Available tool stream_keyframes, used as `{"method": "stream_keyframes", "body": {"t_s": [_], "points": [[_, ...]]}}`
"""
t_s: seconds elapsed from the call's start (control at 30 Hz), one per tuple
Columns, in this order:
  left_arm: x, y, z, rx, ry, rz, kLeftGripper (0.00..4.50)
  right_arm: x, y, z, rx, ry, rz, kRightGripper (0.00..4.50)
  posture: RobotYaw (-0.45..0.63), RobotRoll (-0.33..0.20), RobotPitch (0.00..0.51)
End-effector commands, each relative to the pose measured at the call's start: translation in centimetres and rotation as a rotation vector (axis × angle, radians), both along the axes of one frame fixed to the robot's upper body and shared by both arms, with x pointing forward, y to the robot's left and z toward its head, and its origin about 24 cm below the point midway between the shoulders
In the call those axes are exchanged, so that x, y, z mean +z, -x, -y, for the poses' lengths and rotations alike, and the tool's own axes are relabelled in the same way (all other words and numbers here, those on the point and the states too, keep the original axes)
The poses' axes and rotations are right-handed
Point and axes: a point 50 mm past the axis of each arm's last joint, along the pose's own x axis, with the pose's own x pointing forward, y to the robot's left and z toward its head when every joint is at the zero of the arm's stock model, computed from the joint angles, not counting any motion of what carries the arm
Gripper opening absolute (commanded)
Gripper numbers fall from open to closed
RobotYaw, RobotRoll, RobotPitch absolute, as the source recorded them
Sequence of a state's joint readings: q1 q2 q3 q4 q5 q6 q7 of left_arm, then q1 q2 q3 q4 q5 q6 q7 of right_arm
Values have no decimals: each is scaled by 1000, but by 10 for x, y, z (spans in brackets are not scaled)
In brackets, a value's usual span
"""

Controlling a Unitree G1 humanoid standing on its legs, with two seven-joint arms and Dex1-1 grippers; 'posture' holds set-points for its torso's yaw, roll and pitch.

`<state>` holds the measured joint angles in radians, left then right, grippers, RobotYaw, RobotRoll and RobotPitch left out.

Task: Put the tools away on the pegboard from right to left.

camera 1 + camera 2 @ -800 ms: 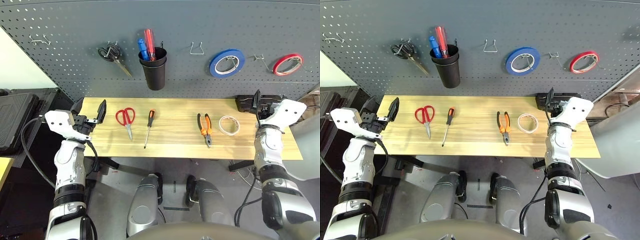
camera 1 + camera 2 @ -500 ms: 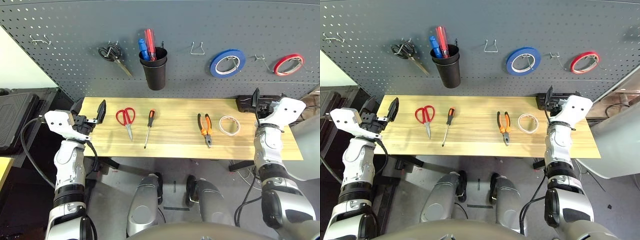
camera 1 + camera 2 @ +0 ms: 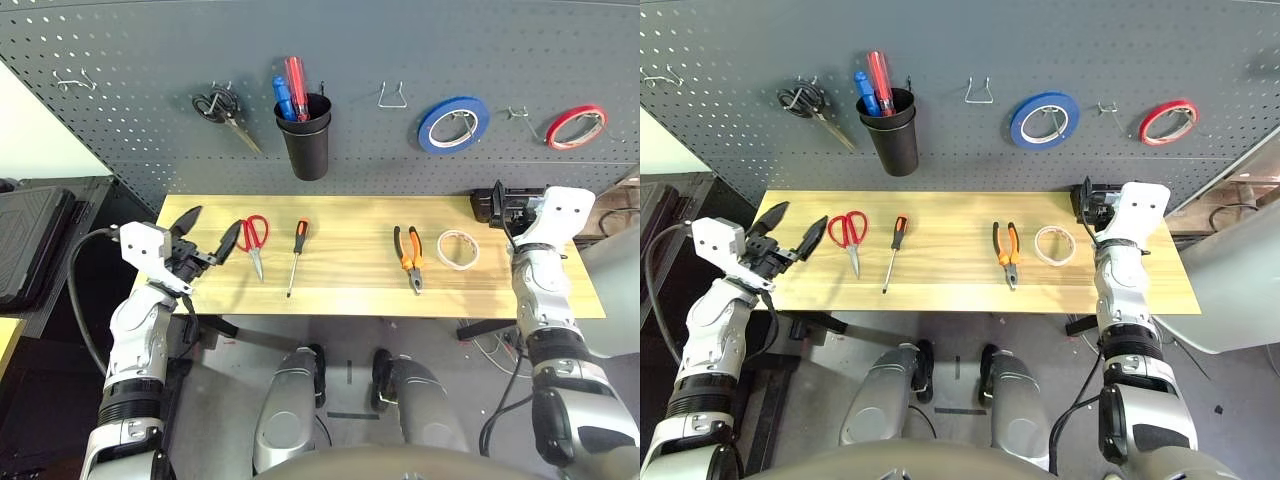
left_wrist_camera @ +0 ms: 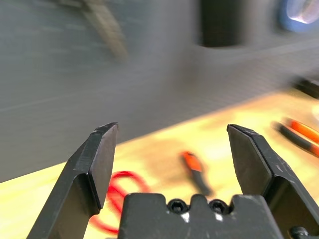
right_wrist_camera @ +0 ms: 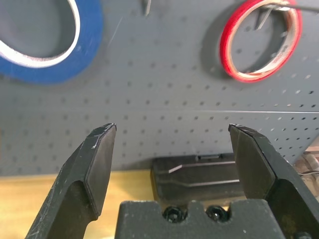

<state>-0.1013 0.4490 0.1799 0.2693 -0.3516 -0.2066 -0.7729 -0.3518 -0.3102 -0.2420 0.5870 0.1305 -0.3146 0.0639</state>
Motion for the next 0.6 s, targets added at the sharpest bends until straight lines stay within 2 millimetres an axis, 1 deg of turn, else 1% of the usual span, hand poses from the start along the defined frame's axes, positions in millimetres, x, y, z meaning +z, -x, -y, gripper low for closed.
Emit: {"method": "stream_keyframes", "body": {"t_s": [0.03, 0.2, 0.3, 0.43, 0.47, 0.5, 0.6], "points": [[-2, 4, 13, -158, -91, -64, 4468, -6, 5, 5, 40, 61, -104, 4500, 54, 0, 196], [-6, 5, 27, -302, -220, -118, 4468, -8, 3, 10, 104, 115, -242, 4500, 31, 0, 209], [-10, 5, 31, -350, -295, -140, 4468, -7, -1, 8, 196, 126, -309, 4500, 22, 0, 226], [-15, 6, 34, -377, -383, -164, 4468, -7, -6, 5, 340, 180, -406, 4500, 21, 0, 244], [-15, 6, 35, -379, -391, -158, 4468, -8, -7, 4, 369, 184, -427, 4500, 21, 0, 247], [-14, 7, 36, -379, -395, -151, 4468, -8, -7, 3, 402, 190, -447, 4500, 26, 0, 265], [-16, 9, 38, -388, -420, -149, 4468, -12, -8, -2, 499, 215, -516, 4500, 32, 0, 277]]}}
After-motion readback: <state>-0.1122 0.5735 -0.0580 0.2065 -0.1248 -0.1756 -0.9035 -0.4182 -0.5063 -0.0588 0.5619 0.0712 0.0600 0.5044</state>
